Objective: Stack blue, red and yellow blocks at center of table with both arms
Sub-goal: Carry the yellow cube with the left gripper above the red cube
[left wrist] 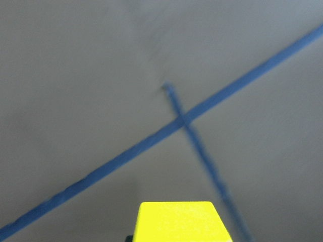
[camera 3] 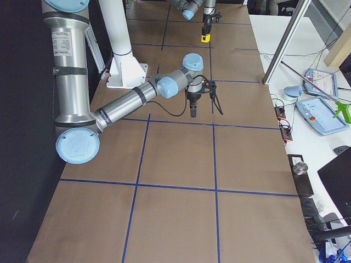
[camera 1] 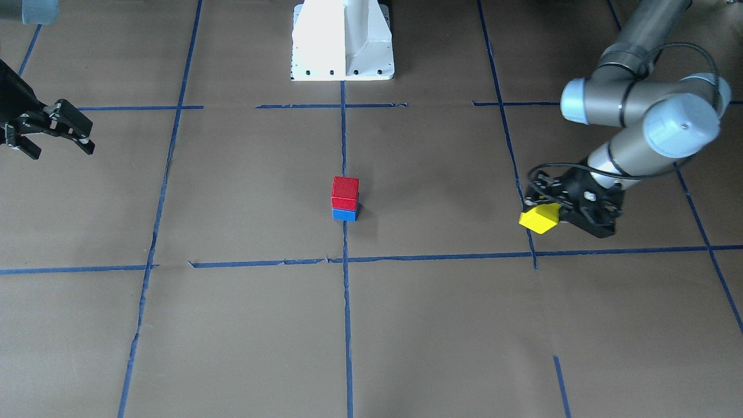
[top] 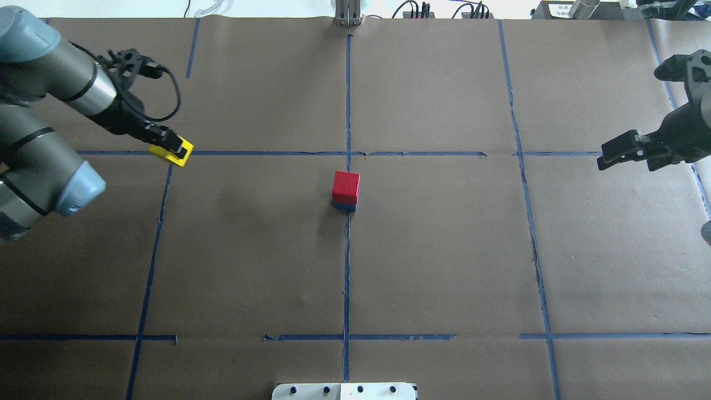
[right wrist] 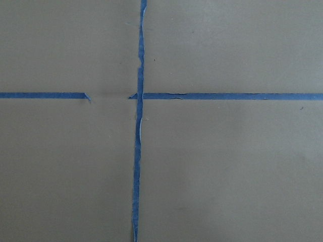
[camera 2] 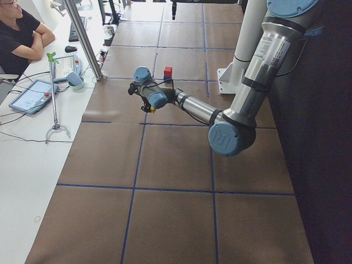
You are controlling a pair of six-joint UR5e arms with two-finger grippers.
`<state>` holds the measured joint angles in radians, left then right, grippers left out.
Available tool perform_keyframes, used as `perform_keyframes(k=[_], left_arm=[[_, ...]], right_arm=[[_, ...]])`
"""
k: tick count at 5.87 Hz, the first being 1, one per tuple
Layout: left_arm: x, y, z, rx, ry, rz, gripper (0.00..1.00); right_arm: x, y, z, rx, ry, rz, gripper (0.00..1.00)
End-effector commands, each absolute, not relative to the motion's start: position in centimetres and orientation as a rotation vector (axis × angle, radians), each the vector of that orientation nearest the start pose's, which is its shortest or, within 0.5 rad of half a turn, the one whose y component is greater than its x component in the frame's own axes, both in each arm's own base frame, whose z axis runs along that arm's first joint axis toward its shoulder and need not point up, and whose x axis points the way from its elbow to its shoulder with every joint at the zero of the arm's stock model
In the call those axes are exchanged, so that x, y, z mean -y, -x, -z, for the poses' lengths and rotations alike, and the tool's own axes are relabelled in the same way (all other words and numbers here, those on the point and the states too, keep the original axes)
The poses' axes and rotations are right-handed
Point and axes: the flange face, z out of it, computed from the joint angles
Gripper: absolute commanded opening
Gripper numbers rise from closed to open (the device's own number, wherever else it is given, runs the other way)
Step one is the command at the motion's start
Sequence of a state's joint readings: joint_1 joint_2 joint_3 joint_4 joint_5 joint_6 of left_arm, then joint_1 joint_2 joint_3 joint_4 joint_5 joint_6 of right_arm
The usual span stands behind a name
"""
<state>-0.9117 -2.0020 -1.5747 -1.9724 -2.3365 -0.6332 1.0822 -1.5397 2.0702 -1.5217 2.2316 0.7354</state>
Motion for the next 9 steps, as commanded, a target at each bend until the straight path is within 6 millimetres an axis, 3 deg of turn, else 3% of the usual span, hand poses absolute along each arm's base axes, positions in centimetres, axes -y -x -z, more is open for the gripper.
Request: perform_keyframes(k=[1, 2, 3, 4, 5, 8, 9], left_arm=[[51.9, -43.3, -23.7, -1.144, -0.152, -0.206, 0.0], [50.1, -48.0, -16.7, -1.089, -0.139, -0.175, 0.0], [48.9, -50.1, -11.6, -1.049, -0.135, -0.169, 0.0], [46.4, -53.4, -8.7, -0.963, -0.154, -0.136, 0.0], [44.4, -55.5, -8.1, -0.93, -0.159, -0.147, 0.0], [46.1, -57.1, -9.7, -0.854, -0.168, -0.11, 0.0], [46.8, -56.6, -9.5, -0.855, -0.175, -0.101, 0.0]], right_arm=[[46.3, 13.1, -41.7, 0.825, -0.09, -0.096, 1.0], [47.1, 10.6, -43.4, 0.81, -0.106, -0.088, 1.0], [48.0, 8.0, -45.6, 0.818, -0.108, -0.059, 1.0], [48.3, 7.1, -46.3, 0.824, -0.109, -0.047, 1.0], [48.2, 7.2, -46.4, 0.824, -0.107, -0.046, 1.0], [47.9, 7.2, -46.3, 0.844, -0.094, -0.045, 1.0], [47.6, 7.2, -46.4, 0.845, -0.09, -0.046, 1.0]])
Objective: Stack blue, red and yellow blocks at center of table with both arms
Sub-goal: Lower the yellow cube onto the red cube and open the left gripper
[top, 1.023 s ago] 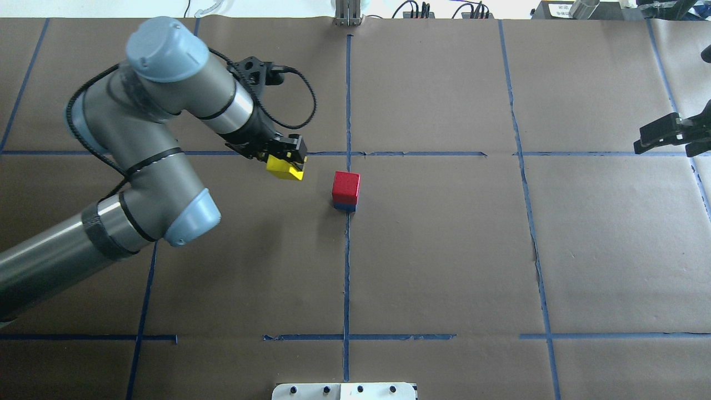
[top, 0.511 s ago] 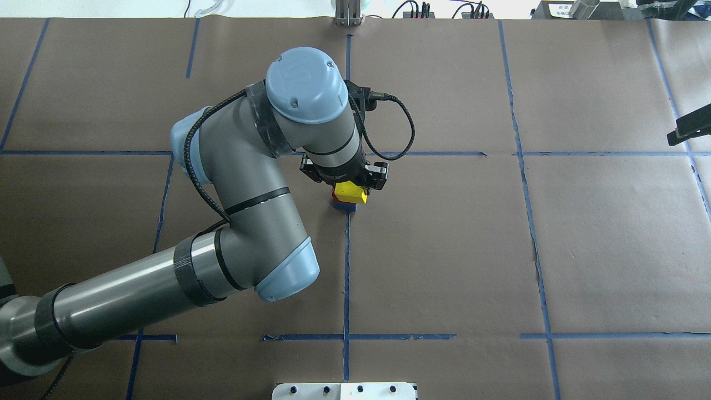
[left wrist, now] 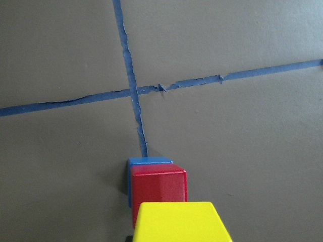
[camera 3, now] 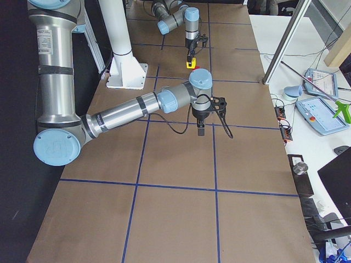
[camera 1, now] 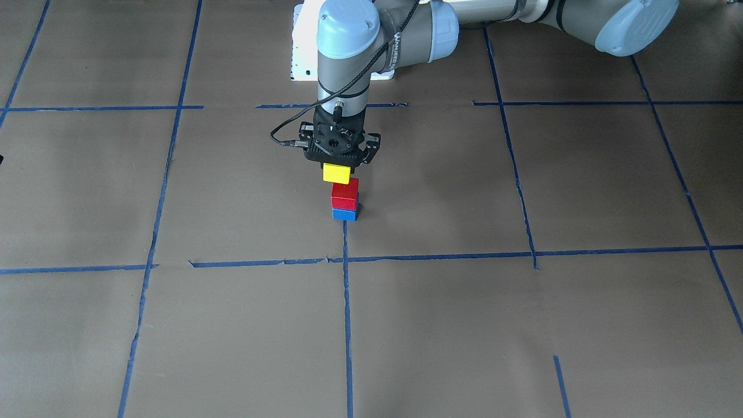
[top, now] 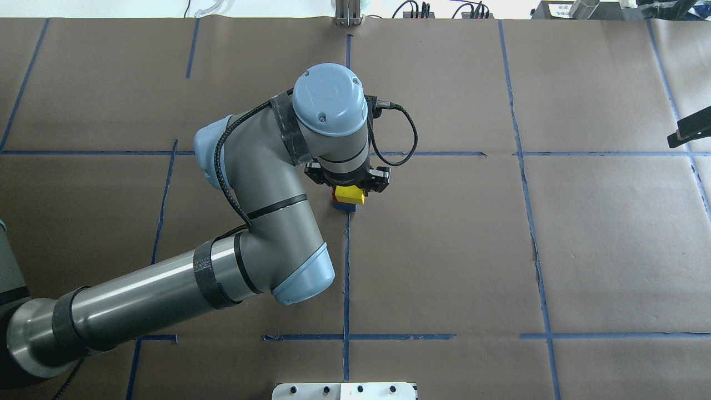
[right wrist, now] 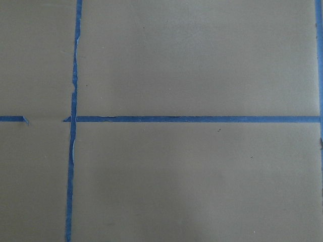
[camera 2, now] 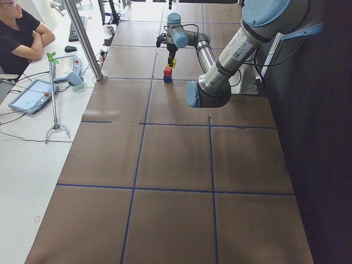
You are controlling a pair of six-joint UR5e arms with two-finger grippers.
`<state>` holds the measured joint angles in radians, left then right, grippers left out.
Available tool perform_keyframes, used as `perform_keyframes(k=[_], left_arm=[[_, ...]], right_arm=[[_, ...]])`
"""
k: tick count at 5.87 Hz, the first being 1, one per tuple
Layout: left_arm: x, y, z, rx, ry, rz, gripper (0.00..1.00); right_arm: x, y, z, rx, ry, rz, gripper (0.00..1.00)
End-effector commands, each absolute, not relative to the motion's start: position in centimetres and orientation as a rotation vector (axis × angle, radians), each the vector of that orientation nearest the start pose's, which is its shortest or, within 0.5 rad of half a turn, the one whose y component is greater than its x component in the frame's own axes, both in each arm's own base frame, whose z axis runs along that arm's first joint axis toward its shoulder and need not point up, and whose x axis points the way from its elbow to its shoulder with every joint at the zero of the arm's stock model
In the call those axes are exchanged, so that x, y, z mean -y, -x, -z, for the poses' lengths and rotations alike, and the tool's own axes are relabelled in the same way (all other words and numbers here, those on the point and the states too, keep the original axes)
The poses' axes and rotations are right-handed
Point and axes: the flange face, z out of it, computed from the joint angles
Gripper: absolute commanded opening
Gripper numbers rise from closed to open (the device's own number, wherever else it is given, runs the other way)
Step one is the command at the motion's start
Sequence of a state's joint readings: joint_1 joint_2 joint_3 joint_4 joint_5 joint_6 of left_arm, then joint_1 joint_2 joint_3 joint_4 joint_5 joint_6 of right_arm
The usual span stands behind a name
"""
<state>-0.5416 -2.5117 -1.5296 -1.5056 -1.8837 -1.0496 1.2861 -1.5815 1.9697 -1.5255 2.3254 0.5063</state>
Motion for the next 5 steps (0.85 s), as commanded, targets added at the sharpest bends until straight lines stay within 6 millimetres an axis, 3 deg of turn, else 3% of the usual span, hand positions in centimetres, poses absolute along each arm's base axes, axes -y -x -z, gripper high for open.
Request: perform_keyframes(k=[1, 4, 5], left_arm=[[47.31, -56.62, -9.81, -0.847, -0.172, -0.093, 0.0], [47.82, -57.04, -10.12, -0.836, -0.164, -0.087, 0.0], [47.84, -57.07, -10.04, -0.837, -0.165, -0.088, 0.06]], right_arm=[[47.63, 7.21, -46.49, 0.845, -0.088, -0.048, 1.0], [47.57, 7.26, -46.34, 0.854, -0.085, -0.048, 1.0], [47.54, 7.27, -46.28, 0.856, -0.084, -0.05, 1.0]])
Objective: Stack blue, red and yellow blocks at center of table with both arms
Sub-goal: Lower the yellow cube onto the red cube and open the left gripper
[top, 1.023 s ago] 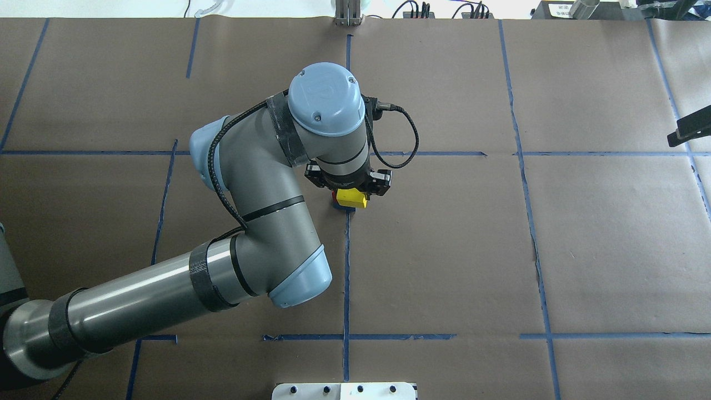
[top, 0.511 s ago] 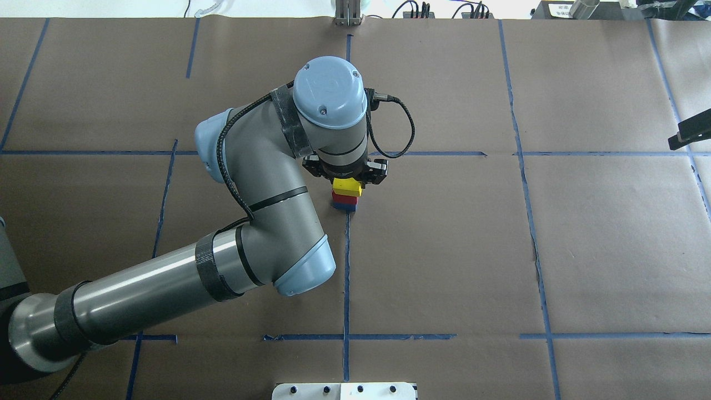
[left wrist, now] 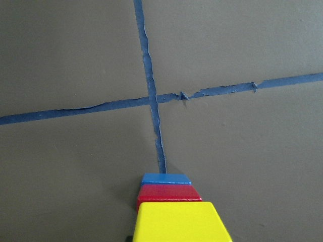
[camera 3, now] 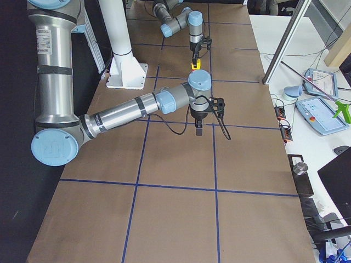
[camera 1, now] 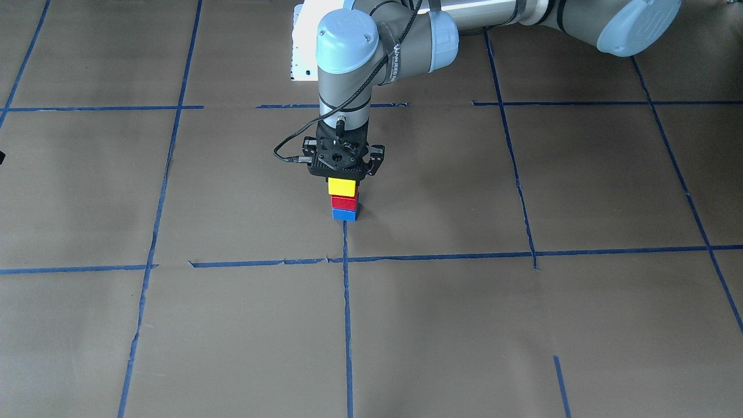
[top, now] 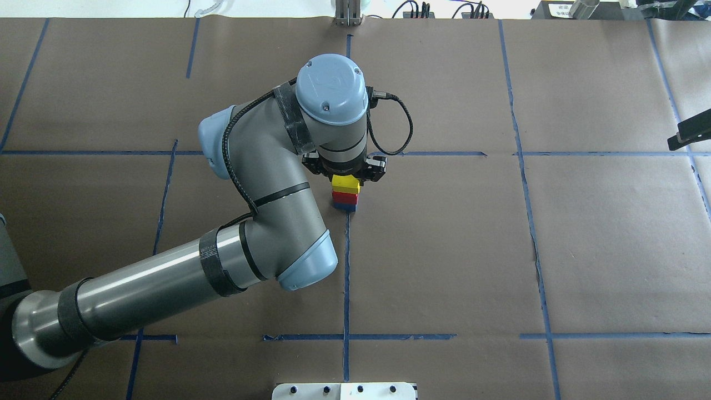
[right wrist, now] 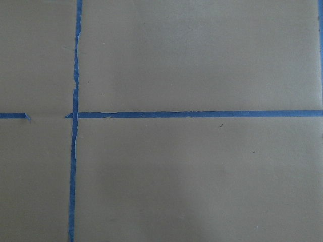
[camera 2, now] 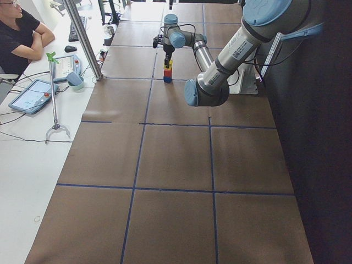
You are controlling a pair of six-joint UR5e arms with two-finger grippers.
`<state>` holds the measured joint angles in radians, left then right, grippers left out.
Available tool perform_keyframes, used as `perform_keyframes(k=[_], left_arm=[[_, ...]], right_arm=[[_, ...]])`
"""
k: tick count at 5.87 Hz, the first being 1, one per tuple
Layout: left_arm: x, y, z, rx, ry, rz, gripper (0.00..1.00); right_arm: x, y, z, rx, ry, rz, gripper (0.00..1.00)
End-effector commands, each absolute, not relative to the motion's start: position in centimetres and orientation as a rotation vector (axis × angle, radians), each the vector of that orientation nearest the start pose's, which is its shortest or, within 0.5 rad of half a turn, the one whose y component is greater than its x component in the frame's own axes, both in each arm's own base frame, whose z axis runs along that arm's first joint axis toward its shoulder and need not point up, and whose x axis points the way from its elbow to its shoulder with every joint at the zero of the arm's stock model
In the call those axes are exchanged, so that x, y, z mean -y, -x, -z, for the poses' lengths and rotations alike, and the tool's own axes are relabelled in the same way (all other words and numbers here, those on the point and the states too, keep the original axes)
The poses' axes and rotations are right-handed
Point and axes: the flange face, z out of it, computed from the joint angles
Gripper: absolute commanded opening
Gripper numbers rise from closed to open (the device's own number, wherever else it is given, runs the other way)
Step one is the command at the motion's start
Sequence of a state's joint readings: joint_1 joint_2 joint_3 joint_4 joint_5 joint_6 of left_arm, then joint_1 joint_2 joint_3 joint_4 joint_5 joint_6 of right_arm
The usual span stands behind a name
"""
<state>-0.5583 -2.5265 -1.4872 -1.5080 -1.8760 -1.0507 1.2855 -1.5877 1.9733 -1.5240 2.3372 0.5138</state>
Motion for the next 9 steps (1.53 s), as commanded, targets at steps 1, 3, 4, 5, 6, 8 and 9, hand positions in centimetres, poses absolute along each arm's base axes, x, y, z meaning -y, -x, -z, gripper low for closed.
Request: perform_keyframes(k=[1, 3, 4, 5, 6, 8, 9], left_arm=[[47.82, -57.04, -9.98, -0.839, -0.166, -0.088, 0.15], [47.85, -57.08, -10.15, -0.836, -0.164, -0.087, 0.23], [47.85, -57.09, -10.27, -0.835, -0.163, -0.087, 0.24], [47.85, -57.09, -10.27, -0.835, -0.163, -0.087, 0.34], [47.85, -57.09, -10.25, -0.836, -0.164, -0.087, 0.47], [47.85, -57.1, -10.3, -0.838, -0.167, -0.089, 0.93], [47.85, -57.1, -10.32, -0.837, -0.166, -0.089, 0.96]], right_arm=[[47.56, 7.27, -46.33, 0.856, -0.084, -0.05, 1.0], [47.56, 7.27, -46.35, 0.855, -0.082, -0.05, 1.0], [47.58, 7.28, -46.41, 0.855, -0.082, -0.05, 1.0], [47.53, 7.31, -46.32, 0.861, -0.08, -0.049, 1.0], [47.48, 7.34, -46.18, 0.867, -0.079, -0.047, 1.0], [47.44, 7.36, -46.08, 0.872, -0.078, -0.047, 1.0], [47.5, 7.39, -46.07, 0.873, -0.077, -0.047, 1.0]])
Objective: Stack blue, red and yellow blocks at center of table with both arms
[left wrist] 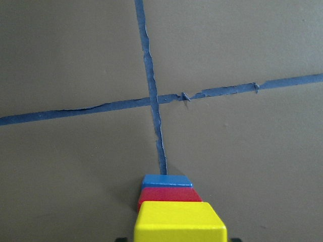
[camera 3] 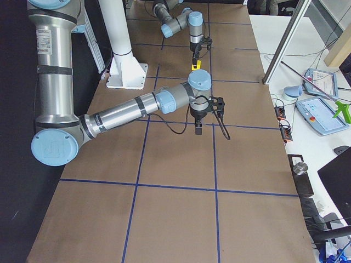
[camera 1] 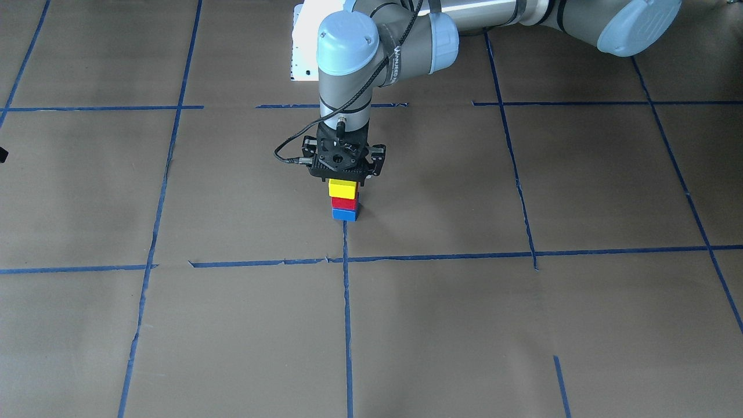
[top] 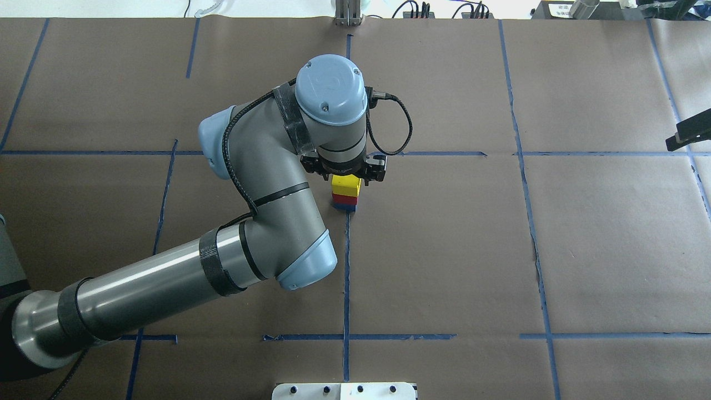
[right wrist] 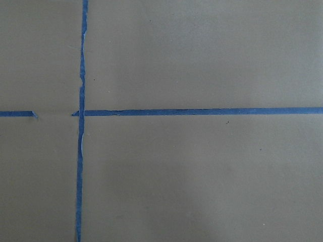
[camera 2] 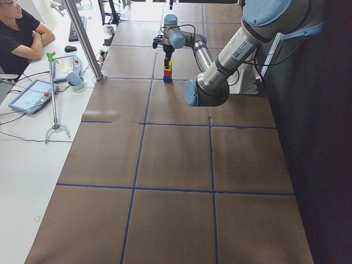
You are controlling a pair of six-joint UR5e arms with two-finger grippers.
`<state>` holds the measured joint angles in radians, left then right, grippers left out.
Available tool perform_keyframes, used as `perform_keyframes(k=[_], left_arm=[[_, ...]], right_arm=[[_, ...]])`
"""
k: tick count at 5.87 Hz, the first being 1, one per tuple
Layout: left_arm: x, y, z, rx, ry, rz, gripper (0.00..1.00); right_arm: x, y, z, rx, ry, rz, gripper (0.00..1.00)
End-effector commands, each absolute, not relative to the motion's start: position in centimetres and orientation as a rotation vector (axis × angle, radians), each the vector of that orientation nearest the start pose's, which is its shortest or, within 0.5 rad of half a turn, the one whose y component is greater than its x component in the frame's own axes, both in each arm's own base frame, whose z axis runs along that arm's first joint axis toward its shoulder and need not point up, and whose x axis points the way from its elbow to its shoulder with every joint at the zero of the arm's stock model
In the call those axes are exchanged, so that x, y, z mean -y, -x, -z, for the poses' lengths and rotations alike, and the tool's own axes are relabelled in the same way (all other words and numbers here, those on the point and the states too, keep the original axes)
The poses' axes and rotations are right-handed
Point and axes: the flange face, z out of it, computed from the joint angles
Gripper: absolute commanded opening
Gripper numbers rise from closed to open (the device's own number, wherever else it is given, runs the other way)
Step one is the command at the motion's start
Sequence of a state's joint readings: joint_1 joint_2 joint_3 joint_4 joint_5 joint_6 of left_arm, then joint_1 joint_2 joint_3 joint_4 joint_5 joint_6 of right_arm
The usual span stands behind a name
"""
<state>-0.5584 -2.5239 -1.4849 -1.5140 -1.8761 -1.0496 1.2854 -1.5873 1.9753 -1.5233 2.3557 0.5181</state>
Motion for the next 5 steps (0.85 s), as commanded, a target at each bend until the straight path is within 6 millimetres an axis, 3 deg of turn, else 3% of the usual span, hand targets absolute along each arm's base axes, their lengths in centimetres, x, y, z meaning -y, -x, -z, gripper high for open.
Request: perform_keyframes(k=[1, 2, 3, 5], left_arm=[[48.4, -56.1, -9.7, -0.847, -0.174, -0.08, 0.99], [49.5, -52.3, -7.9, -0.891, -0.211, -0.055, 1.0], [50.8, -45.7, -9.5, -0.948, -0.164, -0.037, 1.0], [50.6, -34.1, -17.1, -0.947, -0.212, -0.049, 1.0]], right_arm=[[47.5, 7.4, -46.0, 0.873, -0.078, -0.046, 1.0], [47.5, 7.4, -46.1, 0.873, -0.078, -0.045, 1.0], [47.6, 7.4, -46.5, 0.867, -0.078, -0.036, 1.0], [48.2, 7.4, -47.2, 0.856, -0.076, -0.032, 1.0]])
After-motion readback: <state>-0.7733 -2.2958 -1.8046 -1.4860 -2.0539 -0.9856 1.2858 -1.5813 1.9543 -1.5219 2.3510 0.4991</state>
